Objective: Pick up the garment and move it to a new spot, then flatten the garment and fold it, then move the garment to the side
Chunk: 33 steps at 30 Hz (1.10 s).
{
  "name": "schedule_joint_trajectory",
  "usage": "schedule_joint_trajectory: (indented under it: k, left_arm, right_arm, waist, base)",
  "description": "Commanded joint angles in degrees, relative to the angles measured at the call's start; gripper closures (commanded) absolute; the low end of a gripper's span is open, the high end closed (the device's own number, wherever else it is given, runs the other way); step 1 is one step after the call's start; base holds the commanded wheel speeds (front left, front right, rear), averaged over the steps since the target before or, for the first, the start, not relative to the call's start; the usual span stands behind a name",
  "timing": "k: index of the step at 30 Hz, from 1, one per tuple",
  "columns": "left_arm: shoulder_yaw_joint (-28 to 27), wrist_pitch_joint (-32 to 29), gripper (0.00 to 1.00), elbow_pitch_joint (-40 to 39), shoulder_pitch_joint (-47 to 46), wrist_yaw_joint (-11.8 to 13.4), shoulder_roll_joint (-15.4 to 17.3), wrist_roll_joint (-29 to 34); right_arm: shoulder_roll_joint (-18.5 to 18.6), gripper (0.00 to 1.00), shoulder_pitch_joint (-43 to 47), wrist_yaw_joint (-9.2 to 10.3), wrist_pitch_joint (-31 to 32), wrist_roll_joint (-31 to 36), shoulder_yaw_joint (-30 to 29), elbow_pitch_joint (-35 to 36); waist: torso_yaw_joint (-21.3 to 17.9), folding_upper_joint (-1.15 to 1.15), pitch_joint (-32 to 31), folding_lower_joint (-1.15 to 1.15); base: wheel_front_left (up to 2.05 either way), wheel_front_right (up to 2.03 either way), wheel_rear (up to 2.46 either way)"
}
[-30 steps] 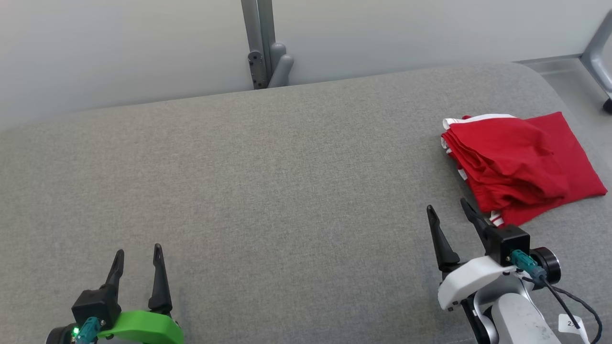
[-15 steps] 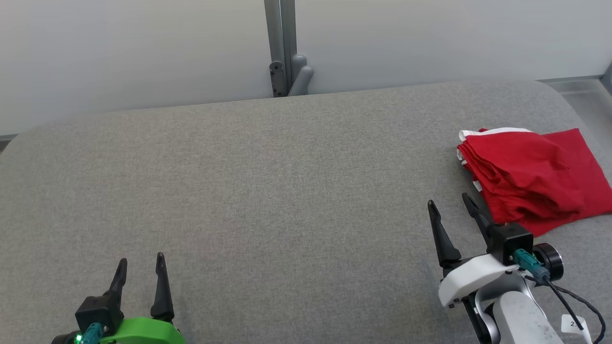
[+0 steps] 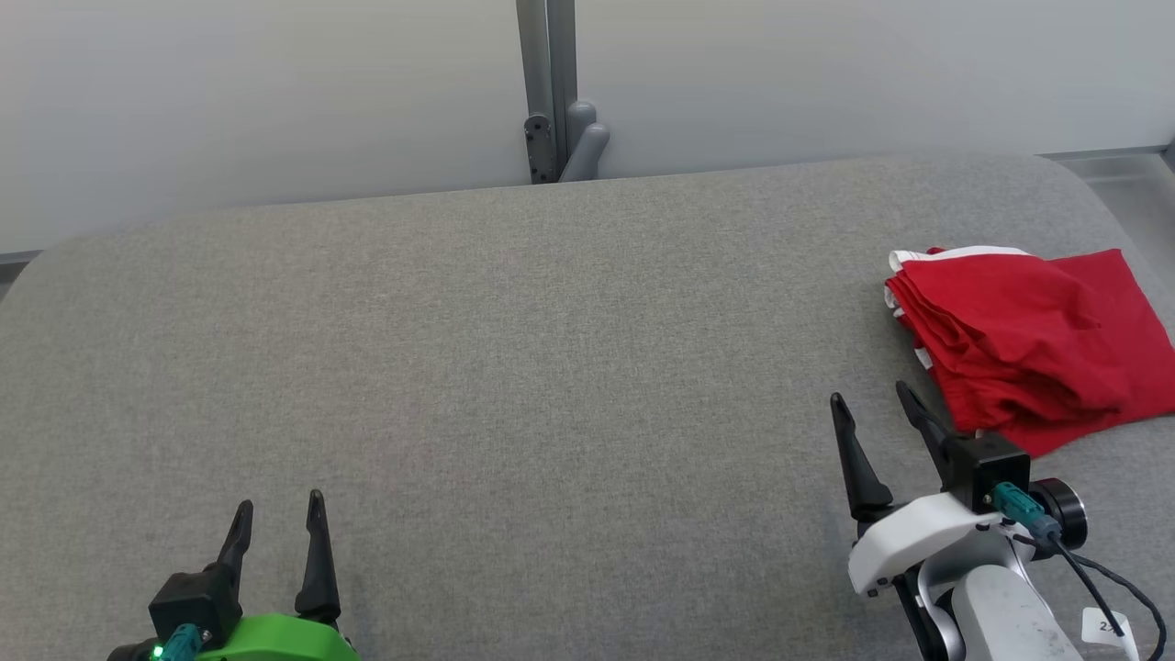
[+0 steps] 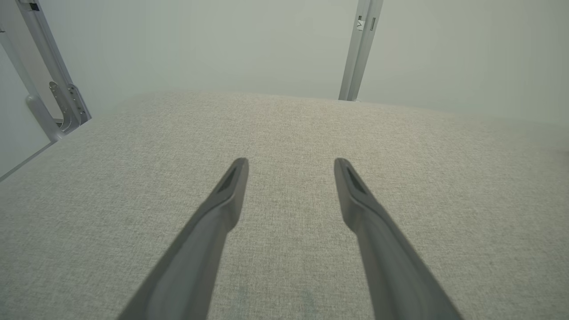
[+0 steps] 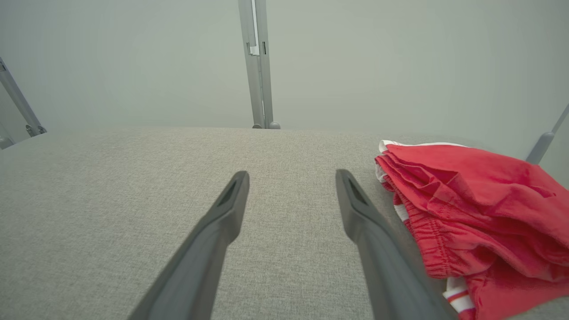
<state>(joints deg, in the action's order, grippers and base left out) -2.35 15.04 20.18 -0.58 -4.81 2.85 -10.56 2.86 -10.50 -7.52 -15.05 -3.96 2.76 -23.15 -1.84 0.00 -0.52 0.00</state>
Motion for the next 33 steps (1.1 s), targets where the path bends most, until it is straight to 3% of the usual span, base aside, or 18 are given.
schedule_joint_trajectory:
  k: [1,24,25,30,33]
  left_arm:
    - [0.1,0.1,0.0,-0.1,0.4,-0.2,0.1,0.1]
    - [0.4,0.0,0.0,-0.2,-0.5,-0.3,0.1,-0.1]
    - [0.5,-0.1,1.0,0.6,0.4,-0.2,-0.2,0.0]
    - [0.4,-0.6,1.0,2.7,0.8,-0.2,-0.5,-0.5]
    - [-0.3,-2.2,1.0,2.6,0.0,-0.4,-0.5,-4.9]
  right_arm:
    - [0.1,0.0,0.4,0.09,-0.1,-0.6,0.2,0.0]
    - [0.0,0.0,-0.4,0.01,0.0,-0.4,0.5,-0.4]
    - [-0.2,1.0,1.0,-0.01,0.0,-0.4,0.5,-1.0]
    - [-0.4,1.0,2.3,-0.02,0.3,-0.9,0.3,-3.1]
    - [-0.4,1.0,2.0,-0.02,1.9,-5.7,-0.6,-2.8]
  waist:
    - [0.1,0.0,0.1,0.0]
    - [0.3,0.0,0.6,0.0]
    - [0.3,0.0,0.6,0.0]
    - [0.4,0.0,0.6,0.0]
    - [0.4,0.0,0.6,0.0]
  base:
    - [0.0,0.0,0.0]
    - [0.0,0.0,0.0]
    - [0.0,0.0,0.0]
    - [0.0,0.0,0.0]
    - [0.0,0.0,0.0]
